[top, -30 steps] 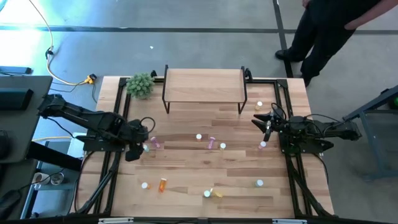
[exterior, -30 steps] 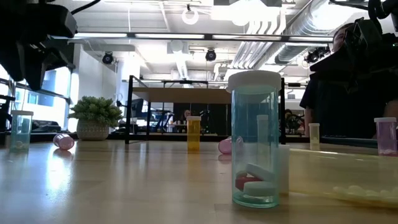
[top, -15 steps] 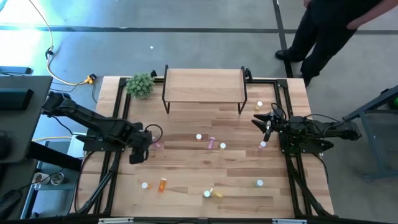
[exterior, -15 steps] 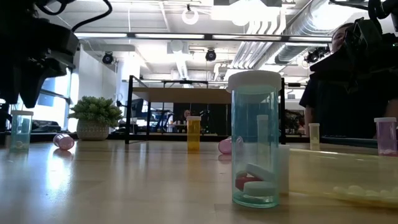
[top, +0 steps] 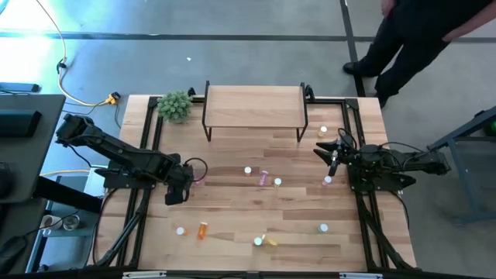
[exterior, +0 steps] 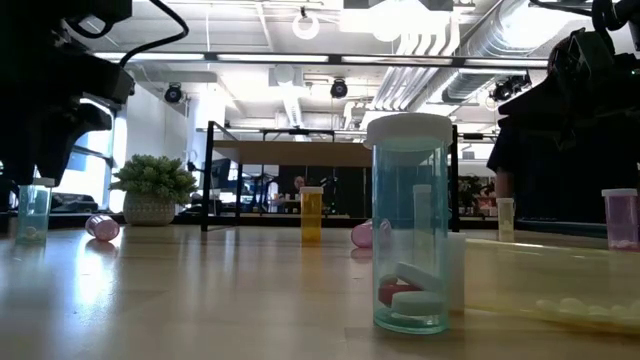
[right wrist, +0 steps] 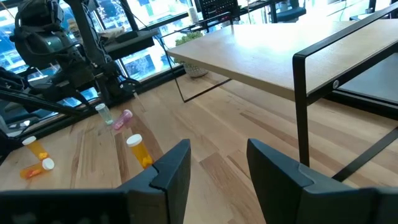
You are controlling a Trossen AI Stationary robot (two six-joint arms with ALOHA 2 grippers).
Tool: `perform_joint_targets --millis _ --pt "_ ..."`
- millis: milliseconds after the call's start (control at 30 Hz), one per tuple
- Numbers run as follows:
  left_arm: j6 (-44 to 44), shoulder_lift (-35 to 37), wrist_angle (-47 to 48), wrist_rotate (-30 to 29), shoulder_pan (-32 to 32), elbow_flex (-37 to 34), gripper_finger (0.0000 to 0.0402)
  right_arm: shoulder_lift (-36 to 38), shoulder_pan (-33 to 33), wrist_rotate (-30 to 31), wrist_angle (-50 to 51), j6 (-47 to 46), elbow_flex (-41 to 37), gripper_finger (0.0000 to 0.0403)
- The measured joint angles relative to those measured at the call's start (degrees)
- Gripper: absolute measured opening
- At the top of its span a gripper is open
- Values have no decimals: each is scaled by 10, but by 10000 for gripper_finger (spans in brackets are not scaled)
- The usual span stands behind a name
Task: Pick and place medicine bottles onto shelf by color
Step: Put the top blue pill bottle on the shelf
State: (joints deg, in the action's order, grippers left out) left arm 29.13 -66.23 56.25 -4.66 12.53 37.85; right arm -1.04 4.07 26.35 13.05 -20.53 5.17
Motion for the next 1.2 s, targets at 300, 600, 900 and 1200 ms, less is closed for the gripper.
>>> perform_joint_targets --millis 300,600,900,1200 --pt "9 -20 0 -7 0 0 172 0 0 0 0 0 0 149" --pt "22 -20 0 -15 0 0 156 0 0 0 0 0 0 149" --pt "22 -20 0 -16 0 0 104 0 0 0 0 0 0 149" --pt "22 -20 2 -15 -2 6 116 0 0 0 0 0 0 149"
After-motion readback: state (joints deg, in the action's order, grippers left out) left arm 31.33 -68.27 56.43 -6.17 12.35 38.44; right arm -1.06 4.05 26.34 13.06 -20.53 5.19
